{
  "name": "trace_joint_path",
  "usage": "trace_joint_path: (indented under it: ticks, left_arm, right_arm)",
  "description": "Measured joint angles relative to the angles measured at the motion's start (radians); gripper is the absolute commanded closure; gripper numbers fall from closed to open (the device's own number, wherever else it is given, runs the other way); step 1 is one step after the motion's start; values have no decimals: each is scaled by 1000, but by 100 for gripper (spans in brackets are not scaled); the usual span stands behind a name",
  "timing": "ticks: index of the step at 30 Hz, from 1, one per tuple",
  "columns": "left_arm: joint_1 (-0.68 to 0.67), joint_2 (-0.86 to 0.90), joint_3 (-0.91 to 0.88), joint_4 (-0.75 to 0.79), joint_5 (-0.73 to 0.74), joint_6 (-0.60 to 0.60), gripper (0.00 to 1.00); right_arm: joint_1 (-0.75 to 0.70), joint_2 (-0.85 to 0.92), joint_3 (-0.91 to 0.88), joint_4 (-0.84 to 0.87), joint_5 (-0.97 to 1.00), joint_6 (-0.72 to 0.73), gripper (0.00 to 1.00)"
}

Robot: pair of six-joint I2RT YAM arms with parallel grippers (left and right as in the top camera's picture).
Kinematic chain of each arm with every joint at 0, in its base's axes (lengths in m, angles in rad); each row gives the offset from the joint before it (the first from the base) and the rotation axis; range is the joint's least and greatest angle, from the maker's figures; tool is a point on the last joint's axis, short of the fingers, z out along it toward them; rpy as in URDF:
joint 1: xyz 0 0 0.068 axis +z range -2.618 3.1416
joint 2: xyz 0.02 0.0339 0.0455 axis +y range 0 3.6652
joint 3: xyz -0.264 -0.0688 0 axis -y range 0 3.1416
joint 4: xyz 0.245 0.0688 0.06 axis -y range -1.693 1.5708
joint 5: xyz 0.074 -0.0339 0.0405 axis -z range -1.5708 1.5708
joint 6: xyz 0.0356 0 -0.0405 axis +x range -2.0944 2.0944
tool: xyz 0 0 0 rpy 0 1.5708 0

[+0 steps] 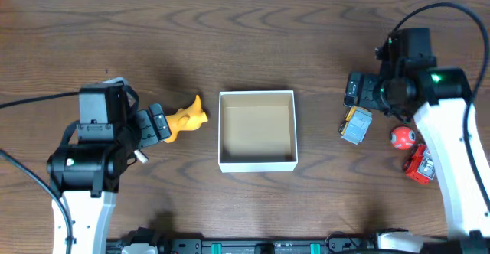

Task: Pack container
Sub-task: 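Lower the right gripper onto the yellow-grey toy truck and grasp it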

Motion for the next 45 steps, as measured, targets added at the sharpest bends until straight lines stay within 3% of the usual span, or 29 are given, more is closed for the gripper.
trace_joint_path:
  ticks: [5, 13, 38, 42, 45]
  left_arm:
    - [0, 2, 0, 0, 3, 0, 2]
    - [0, 2, 0, -1, 8, 0, 2]
    - [0, 2, 0, -2, 11, 0, 2]
    - [0, 2, 0, -2, 11, 0, 2]
    - [0, 2, 0, -2, 11, 0, 2]
  right_arm:
    - [-27, 74, 0, 15, 42, 98, 1]
    - [-27, 125, -36, 74, 71, 137, 1]
    - [-27, 138, -501, 511, 75, 161, 1]
    - [-27, 138, -522, 520, 74, 163, 7]
    - [-27, 138, -524, 521, 73, 167, 18]
